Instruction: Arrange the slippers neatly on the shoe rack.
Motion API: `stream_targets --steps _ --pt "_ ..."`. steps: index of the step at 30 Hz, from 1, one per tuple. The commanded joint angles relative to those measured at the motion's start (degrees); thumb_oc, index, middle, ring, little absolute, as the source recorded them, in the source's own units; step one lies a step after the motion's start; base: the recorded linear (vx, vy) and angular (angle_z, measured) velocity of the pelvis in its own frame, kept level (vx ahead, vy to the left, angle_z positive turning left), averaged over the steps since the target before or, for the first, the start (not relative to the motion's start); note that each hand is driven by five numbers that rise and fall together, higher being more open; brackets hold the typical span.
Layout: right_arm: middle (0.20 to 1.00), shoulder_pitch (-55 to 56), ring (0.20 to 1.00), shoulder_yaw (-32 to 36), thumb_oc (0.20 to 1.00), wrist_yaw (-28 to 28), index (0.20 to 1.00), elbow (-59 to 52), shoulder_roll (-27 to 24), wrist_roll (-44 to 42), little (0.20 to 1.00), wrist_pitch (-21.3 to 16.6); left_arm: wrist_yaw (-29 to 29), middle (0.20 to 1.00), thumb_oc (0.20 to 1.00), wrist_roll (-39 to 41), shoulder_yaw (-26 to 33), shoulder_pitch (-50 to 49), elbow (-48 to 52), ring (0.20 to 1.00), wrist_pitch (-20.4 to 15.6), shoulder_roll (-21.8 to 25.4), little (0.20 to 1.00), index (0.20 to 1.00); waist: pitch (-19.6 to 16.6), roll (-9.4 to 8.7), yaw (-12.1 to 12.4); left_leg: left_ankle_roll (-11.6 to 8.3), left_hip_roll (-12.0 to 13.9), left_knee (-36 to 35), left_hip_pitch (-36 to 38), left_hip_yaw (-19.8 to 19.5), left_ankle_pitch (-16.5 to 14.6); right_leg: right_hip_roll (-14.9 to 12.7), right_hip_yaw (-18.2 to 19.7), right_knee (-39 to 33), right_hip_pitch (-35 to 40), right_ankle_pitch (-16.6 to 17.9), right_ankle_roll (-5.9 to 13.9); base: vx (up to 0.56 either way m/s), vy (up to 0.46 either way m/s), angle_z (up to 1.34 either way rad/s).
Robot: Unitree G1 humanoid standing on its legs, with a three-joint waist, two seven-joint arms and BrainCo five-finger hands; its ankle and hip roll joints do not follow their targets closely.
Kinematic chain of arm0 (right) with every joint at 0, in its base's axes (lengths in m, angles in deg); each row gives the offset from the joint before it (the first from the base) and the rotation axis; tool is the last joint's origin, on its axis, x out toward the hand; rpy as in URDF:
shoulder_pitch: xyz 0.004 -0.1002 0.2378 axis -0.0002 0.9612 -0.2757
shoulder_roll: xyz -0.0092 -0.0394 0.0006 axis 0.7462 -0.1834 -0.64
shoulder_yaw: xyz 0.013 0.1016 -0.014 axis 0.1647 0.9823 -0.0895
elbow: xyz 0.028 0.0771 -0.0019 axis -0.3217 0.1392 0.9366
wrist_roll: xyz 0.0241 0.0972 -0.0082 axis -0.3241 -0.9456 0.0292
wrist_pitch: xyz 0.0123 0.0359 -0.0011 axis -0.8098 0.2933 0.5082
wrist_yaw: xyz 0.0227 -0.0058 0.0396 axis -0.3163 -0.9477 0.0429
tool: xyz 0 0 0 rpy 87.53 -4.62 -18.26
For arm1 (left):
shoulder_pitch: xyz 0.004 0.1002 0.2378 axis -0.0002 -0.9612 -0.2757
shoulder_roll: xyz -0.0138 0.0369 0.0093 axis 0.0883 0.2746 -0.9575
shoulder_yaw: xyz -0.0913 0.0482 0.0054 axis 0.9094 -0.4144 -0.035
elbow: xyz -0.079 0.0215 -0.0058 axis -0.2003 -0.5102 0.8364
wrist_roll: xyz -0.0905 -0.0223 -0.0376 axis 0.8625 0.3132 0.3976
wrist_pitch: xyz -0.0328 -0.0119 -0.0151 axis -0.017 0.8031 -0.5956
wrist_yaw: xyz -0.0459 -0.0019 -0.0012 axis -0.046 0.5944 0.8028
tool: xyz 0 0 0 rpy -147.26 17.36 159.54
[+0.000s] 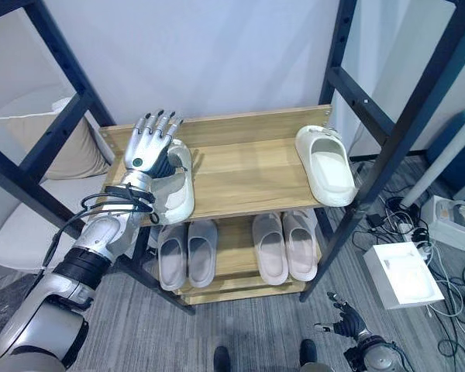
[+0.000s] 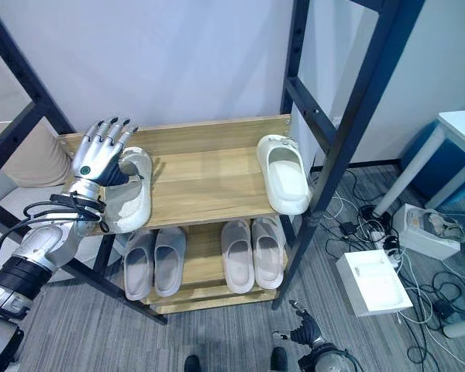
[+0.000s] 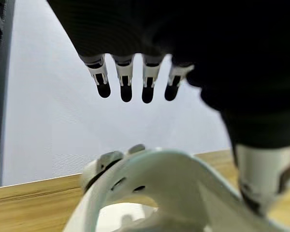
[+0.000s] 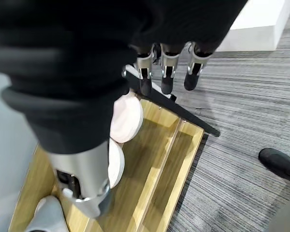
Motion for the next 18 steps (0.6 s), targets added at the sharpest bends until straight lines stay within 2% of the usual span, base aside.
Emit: stream_targets --steps 1,7,18 --pt "1.000 -2.50 1.000 0.89 1.000 -0.26 1.000 -3.48 -1.33 -0.88 1.000 -3.07 -0.25 1.000 1.000 -2.12 2.17 9.65 -4.43 1.000 2.57 4.50 1.000 1.000 2.73 -0.14 -0.46 0.11 -0.61 0.05 4.36 -0.67 -5.50 -0.26 -2.22 0.36 5.09 -5.25 3.46 0.00 0.000 0.00" --pt "1.000 -2.29 1.000 0.65 1.000 -0.05 1.000 -3.49 -0.61 -0.85 1.000 -3.01 -1.19 1.000 1.000 -2.09 4.93 6.61 -2.81 1.000 2.79 4.59 1.000 1.000 2.60 -0.23 -0.04 0.14 -0.64 0.05 4.25 -1.07 -5.58 -0.25 -2.57 0.33 5.32 -5.50 3.32 0.00 0.000 0.00" --pt "1.000 -2.56 1.000 0.70 1.000 0.45 1.000 -4.69 -0.95 -1.54 1.000 -2.97 1.38 1.000 1.000 -2.92 3.27 6.18 -9.07 1.000 4.00 7.48 1.000 1.000 3.01 -0.44 0.03 0.34 -0.69 0.05 4.19 -1.15 -5.64 -0.14 -2.47 0.30 5.21 -5.46 3.30 0.00 0.000 0.00"
